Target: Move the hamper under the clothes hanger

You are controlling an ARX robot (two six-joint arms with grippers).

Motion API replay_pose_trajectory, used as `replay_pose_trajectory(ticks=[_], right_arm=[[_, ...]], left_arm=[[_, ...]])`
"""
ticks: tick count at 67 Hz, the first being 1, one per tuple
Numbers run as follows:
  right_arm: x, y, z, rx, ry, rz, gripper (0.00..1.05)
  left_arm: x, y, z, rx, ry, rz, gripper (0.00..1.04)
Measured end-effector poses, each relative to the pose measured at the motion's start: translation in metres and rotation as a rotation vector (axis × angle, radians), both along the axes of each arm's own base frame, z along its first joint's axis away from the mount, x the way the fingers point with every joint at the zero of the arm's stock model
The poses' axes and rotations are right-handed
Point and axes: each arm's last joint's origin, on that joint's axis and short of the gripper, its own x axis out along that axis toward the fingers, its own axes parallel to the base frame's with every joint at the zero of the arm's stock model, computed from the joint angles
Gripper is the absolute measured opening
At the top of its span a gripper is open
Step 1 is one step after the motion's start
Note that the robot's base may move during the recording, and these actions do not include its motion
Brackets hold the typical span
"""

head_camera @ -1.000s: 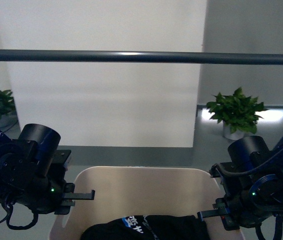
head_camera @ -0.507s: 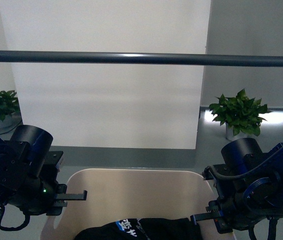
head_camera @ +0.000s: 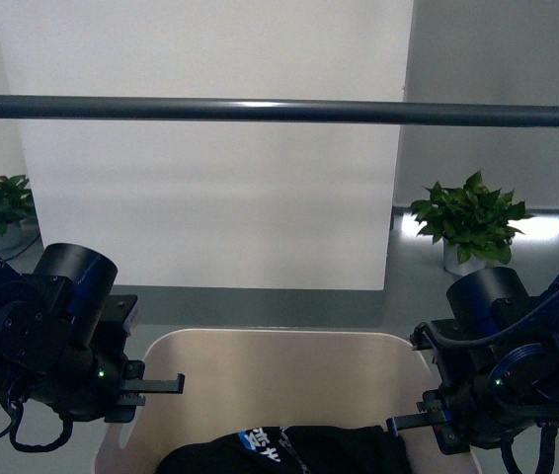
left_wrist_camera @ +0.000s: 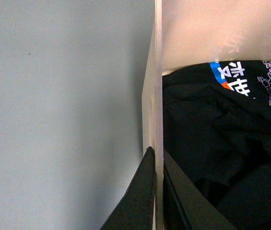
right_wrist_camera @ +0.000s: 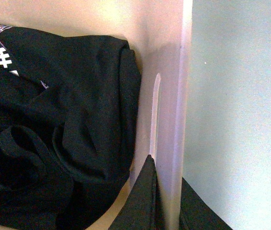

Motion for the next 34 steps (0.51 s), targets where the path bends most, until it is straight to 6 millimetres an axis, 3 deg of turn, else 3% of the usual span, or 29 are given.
replay_pose_trajectory(ticks=[10, 22, 34], right_arm=[[0.000, 0.000, 0.000, 0.005, 0.000, -0.002, 0.03], [0.001, 0.001, -0.001, 0.166, 0.017, -0.090, 0.03], [0.001, 0.005, -0.016, 0.179, 0.046, -0.123, 0.03]], left_arm=[[0.000, 0.000, 0.000, 0.001, 0.017, 0.017, 0.04], [0.004, 0.000, 0.000, 0.006, 0.093, 0.069, 0.04], [0.010, -0.001, -0.015, 0.011, 0.103, 0.070, 0.04]])
